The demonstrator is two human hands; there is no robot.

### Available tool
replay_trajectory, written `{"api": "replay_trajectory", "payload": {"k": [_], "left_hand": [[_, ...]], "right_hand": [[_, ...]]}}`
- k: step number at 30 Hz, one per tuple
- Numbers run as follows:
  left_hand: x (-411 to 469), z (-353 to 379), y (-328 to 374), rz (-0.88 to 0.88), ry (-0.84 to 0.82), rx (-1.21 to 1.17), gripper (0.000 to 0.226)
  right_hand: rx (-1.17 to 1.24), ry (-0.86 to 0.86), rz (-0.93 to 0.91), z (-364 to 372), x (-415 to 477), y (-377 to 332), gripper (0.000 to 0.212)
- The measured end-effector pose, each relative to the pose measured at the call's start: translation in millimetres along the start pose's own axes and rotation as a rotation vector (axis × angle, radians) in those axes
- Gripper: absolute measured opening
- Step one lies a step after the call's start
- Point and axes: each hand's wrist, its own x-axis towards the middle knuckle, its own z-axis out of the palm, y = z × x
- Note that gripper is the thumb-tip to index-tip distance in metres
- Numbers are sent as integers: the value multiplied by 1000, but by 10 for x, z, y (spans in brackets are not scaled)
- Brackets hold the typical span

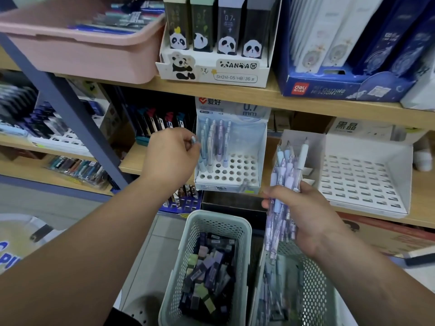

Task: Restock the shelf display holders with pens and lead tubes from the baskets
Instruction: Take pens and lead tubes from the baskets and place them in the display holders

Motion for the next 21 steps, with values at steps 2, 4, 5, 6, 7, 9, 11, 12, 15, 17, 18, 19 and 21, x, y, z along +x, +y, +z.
{"api": "replay_trajectory", "payload": {"k": [2, 4, 5, 6, 7, 9, 11, 12, 15, 17, 18, 19, 21], "left_hand": [[-13, 43, -6, -36, 9, -25, 4], [-13, 69, -5, -69, 46, -66, 15], [-9, 85, -10, -66, 53, -69, 19], [-4, 103, -15, -57, 53, -66, 21], [0, 120, -14, -54, 50, -63, 22], [7, 152, -15, -64, 57, -56, 22], [7, 177, -16, -75, 67, -44, 20], [5, 189, -17, -78, 69, -42, 20], [12, 212, -19, -93, 78, -58, 19], [9, 227, -11, -98, 83, -61, 17], [0, 237, -5, -91, 82, -60, 15], [-9, 248, 3, -83, 79, -62, 14], [-29, 268, 21, -79, 70, -73, 12]], "right_hand": [[6, -8, -1, -13, 5, 7, 27], [-2, -18, 5, -27, 9, 9, 27], [1, -23, 7, -34, 13, 11, 28], [8, -29, 7, -42, 19, 15, 29], [14, -37, 6, -50, 20, 18, 31], [10, -50, -4, -59, 16, 23, 35], [-5, -57, -12, -63, 11, 35, 45], [-11, -58, -9, -63, 9, 37, 49], [3, -59, -12, -71, 2, 35, 47], [3, -60, -14, -79, -8, 33, 45], [1, -64, -17, -88, -8, 37, 44], [3, -68, -19, -94, -10, 38, 44], [12, -77, -24, -101, -16, 44, 44]]}}
